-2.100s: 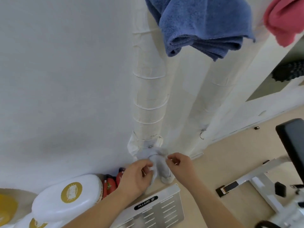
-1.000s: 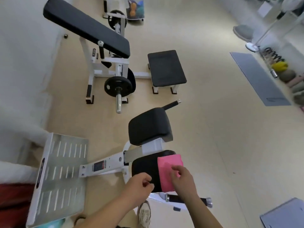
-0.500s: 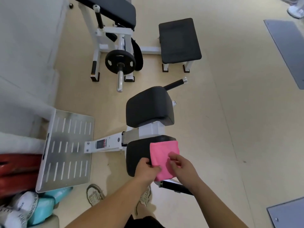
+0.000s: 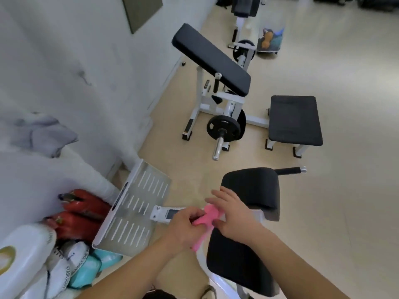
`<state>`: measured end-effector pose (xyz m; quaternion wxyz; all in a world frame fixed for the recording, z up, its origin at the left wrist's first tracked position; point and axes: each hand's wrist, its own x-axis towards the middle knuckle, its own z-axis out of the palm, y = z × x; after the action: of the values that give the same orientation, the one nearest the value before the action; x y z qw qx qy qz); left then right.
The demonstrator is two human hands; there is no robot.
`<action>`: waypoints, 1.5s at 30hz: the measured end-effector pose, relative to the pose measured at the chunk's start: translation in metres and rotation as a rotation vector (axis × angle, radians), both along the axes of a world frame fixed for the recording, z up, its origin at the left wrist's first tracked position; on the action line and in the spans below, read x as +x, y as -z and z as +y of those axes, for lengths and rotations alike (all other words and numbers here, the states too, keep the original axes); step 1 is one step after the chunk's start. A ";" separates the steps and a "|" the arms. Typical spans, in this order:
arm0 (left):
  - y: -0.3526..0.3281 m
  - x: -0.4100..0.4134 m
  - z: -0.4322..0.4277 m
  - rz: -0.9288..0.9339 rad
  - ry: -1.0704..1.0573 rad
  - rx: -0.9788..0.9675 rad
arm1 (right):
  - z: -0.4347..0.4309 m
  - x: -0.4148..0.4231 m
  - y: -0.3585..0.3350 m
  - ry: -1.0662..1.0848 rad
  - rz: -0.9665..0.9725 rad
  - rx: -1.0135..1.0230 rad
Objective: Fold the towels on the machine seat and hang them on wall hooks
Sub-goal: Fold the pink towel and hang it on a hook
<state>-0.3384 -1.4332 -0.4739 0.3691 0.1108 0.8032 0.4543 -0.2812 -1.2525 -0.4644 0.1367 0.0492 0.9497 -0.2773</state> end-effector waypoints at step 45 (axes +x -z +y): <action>-0.068 -0.595 -0.195 0.486 -0.605 -0.211 | -0.183 -0.729 -0.054 -0.134 0.156 -0.214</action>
<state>-0.9333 -1.6281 -0.4058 0.0272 -0.0649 0.9057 0.4180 -1.0100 -1.4356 -0.4102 0.0852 -0.0511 0.9237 -0.3701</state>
